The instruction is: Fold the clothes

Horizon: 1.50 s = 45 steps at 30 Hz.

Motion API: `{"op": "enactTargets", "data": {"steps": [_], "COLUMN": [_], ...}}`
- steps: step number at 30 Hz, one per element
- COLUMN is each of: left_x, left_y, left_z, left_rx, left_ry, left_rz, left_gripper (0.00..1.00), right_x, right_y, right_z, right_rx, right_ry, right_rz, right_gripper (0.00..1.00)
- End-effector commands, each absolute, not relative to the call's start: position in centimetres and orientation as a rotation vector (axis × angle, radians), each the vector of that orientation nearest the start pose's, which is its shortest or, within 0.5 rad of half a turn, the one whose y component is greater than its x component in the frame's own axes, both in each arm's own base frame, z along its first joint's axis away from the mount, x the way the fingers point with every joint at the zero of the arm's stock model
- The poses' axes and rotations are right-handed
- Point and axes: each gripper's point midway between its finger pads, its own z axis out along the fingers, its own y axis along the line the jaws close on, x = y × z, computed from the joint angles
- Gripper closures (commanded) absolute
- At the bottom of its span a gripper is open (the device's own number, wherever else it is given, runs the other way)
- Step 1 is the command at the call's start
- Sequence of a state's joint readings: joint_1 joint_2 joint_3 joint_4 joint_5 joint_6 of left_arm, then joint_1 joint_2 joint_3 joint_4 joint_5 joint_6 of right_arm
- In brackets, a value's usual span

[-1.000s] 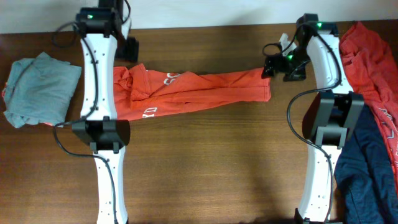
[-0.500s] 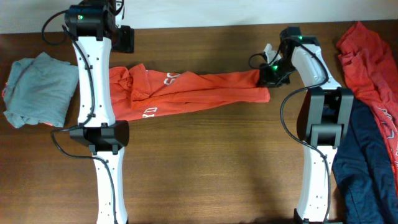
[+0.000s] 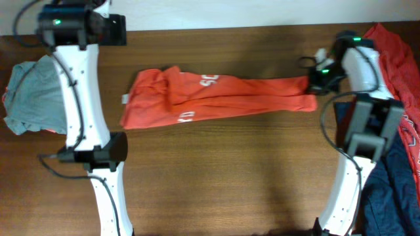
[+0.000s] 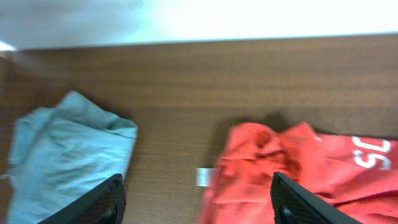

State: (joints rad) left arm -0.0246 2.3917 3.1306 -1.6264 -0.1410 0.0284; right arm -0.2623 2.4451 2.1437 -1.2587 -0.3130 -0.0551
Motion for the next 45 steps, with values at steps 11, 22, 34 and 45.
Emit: {"op": "enactTargets", "data": {"steps": [11,22,34,45], "left_x": [49.4,49.6,50.0,51.3], "left_y": [1.4,1.4,0.4,-3.5], "left_z": [34.9,34.9,33.0,21.1], "left_rx": [-0.025,-0.026,0.004,0.216], "left_ry": [2.374,2.369,2.433,2.719], "left_rz": [0.169,0.169,0.109,-0.163], "left_gripper": [0.14,0.14,0.14,0.15], "right_x": [49.7,49.6,48.7,48.6], "right_y": [-5.2,7.3,11.8,4.6], "right_z": [13.5,12.1,10.5,16.2], "right_rx": [0.094,-0.329,-0.443,-0.210], "right_ry": [2.800,2.897,2.937,2.909], "right_rz": [0.627,0.405,0.350,0.330], "right_gripper": [0.96,0.95,0.04,0.04]}}
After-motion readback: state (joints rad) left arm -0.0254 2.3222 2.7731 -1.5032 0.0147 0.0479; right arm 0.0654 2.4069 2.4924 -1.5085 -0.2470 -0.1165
